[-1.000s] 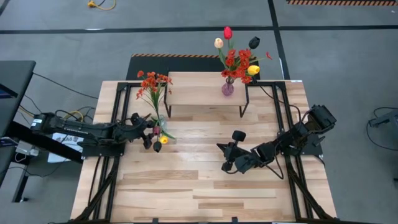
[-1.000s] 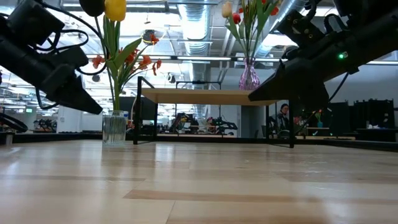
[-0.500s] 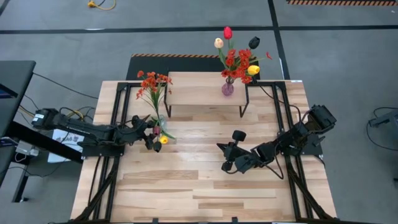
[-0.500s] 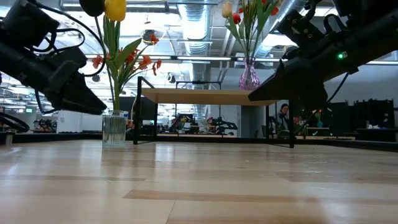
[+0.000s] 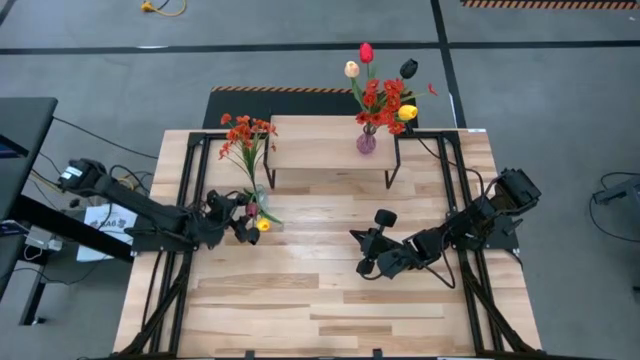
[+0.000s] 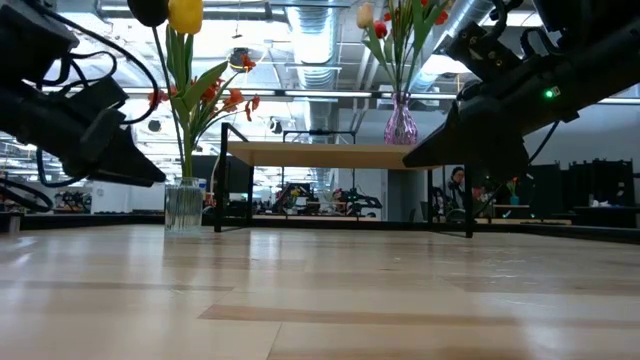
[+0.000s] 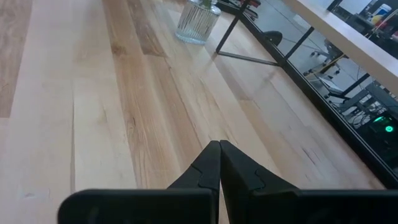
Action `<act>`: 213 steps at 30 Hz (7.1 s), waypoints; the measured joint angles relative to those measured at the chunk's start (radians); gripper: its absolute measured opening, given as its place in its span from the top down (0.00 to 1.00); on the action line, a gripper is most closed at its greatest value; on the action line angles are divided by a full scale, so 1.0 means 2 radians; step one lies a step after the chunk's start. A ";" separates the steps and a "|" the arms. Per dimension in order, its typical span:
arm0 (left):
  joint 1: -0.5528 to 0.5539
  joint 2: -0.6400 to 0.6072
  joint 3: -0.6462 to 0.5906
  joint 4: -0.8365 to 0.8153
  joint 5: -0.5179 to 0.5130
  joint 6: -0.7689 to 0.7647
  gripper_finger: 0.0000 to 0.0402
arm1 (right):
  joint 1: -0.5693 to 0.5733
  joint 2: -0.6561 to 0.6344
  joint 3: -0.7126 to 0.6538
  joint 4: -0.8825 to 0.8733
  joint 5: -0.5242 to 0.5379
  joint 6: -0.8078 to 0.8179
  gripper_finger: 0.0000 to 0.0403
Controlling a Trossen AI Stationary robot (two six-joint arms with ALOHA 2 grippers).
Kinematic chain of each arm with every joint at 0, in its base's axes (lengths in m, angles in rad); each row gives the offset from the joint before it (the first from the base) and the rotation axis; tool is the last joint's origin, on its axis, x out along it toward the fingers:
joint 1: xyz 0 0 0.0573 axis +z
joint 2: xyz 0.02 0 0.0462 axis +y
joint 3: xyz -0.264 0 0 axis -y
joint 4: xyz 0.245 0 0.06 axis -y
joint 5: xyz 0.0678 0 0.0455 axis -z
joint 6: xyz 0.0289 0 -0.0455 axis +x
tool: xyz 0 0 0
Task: Pick and place flowers into a vace then onto a shelf
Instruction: Put the transparent vase with the flowers on the shelf
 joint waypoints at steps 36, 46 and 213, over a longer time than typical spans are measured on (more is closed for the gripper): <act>-0.037 0.351 0.066 0.179 -0.117 -0.112 0.35 | 0.000 0.000 0.000 -0.017 0.024 0.000 1.00; -0.021 0.406 0.086 0.178 -0.138 -0.160 0.35 | 0.000 0.000 0.000 -0.017 0.024 0.000 1.00; -0.050 0.420 0.126 0.084 -0.102 -0.276 0.39 | -0.001 0.000 0.000 -0.016 0.021 0.005 1.00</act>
